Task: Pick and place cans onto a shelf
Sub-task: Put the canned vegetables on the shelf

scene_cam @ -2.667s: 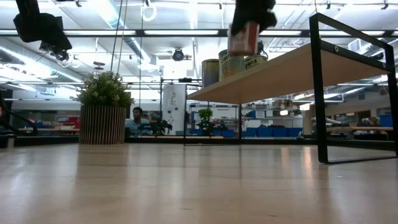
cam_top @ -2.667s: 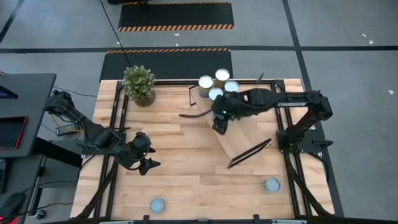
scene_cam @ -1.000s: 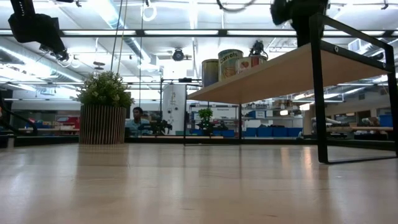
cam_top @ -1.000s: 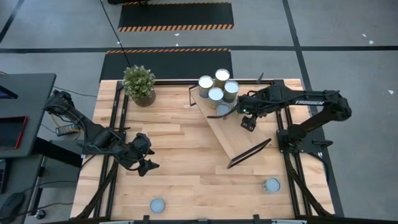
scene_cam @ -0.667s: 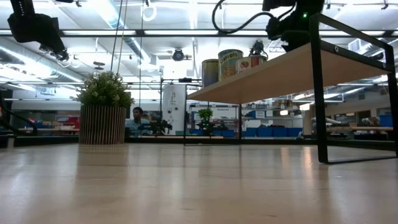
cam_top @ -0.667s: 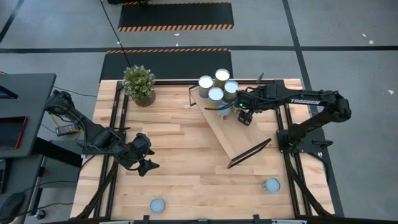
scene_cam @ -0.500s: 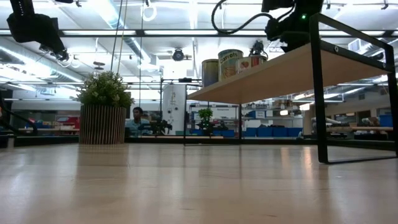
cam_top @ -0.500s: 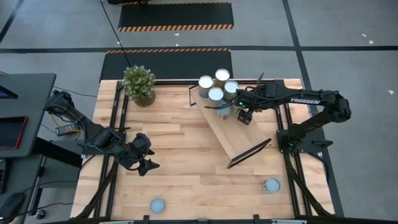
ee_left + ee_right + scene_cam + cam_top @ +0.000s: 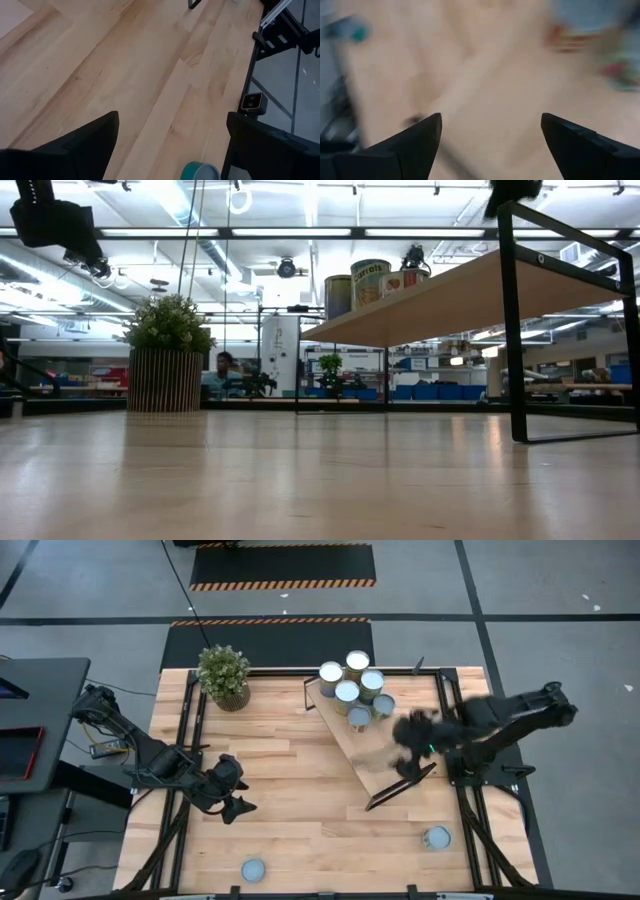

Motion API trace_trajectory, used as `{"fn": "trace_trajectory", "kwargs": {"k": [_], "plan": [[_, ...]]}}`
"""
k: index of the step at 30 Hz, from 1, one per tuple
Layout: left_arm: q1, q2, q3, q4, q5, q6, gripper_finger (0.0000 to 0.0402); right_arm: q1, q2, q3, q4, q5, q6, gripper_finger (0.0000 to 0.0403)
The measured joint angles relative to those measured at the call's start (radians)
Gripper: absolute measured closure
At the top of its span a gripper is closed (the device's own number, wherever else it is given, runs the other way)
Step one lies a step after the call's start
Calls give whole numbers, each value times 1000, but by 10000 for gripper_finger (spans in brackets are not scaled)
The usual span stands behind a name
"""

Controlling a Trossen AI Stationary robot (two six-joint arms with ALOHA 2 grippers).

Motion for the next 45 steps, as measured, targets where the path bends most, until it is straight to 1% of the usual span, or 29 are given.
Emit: {"fn": "trace_trajectory", "kwargs": {"k": [5,8,11,15,18,20,23,27,31,37,45], "plan": [[0,0,0,0,30,1,27,309,45,0,65,-9,73,55],[0,0,0,-1,53,6,27,455,92,0,40,-16,203,55],[0,0,0,0,80,26,27,558,136,0,0,-38,368,55],[0,0,0,0,84,30,27,644,184,-9,-59,-75,594,55],[0,0,0,1,84,51,27,669,191,-79,-86,-169,749,55],[0,0,0,1,84,67,27,678,189,-136,-61,-219,815,52],[0,0,0,2,84,71,27,687,181,-214,-8,-249,866,39],[0,0,0,2,100,71,27,676,184,-297,84,-305,877,12],[0,0,0,3,103,71,27,666,187,-341,161,-317,898,7],[0,0,0,3,103,64,27,674,189,-368,140,-307,921,4],[0,0,0,3,103,43,27,675,189,-423,231,-314,921,3]]}}
